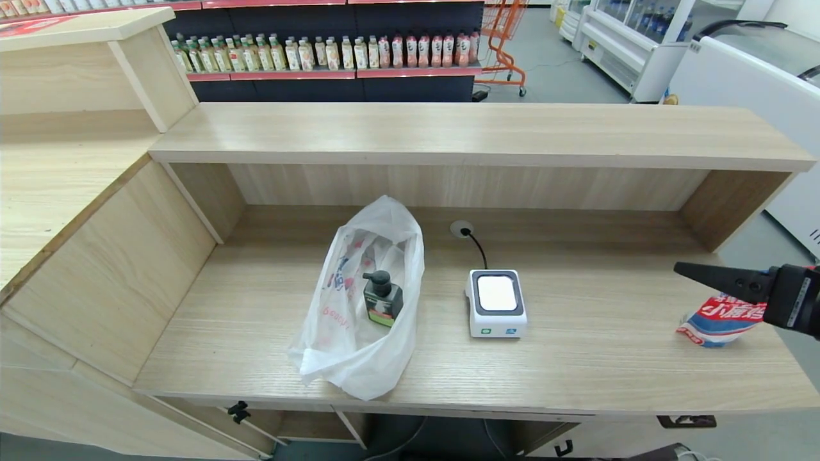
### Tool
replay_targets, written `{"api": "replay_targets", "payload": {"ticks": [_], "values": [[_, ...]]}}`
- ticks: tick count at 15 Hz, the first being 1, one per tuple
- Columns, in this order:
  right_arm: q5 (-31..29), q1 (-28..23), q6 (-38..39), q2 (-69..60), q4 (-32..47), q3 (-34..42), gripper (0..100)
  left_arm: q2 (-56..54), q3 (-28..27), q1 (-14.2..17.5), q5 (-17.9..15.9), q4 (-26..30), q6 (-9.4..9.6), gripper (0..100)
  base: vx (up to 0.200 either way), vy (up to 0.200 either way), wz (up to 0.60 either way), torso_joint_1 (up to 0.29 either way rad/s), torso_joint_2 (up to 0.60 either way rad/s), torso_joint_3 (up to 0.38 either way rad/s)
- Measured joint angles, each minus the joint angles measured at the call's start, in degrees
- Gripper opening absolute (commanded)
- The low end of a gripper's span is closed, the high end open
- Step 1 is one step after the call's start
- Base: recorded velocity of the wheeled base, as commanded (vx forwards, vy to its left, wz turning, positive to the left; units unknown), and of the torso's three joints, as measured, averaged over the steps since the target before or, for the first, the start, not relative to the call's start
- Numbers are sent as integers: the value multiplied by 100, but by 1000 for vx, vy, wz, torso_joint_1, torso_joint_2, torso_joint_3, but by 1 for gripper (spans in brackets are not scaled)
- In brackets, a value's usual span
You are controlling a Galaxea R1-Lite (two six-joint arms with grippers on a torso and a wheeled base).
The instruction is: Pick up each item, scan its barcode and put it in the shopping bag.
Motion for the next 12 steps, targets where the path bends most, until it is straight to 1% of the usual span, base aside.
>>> {"api": "replay_targets", "payload": {"ticks": [1,2,3,5,6,9,12], "values": [[-22,-37,323,-29,2,-35,100,0,0,5,0,-1,0,100,0,-200,0,2,-2,2],[-99,-57,958,-57,44,-113,100,0,0,2,0,-1,0,100,0,-200,0,-7,2,2],[-250,-57,1593,-93,271,-295,100,0,0,0,0,0,-2,100,0,-200,0,2,2,-2],[-586,-110,2005,-145,1153,-641,100,0,0,5,0,-1,1,100,0,-200,0,10,2,0],[-723,-243,2277,-167,1375,-788,100,0,0,10,0,0,0,100,0,-200,0,7,-2,7],[-808,-769,2495,-68,1454,-942,100,0,0,2,0,-1,0,100,0,-200,0,4,4,2],[-844,-1139,2523,216,1454,-1133,100,0,0,0,0,-1,0,100,0,-200,0,4,4,2]]}}
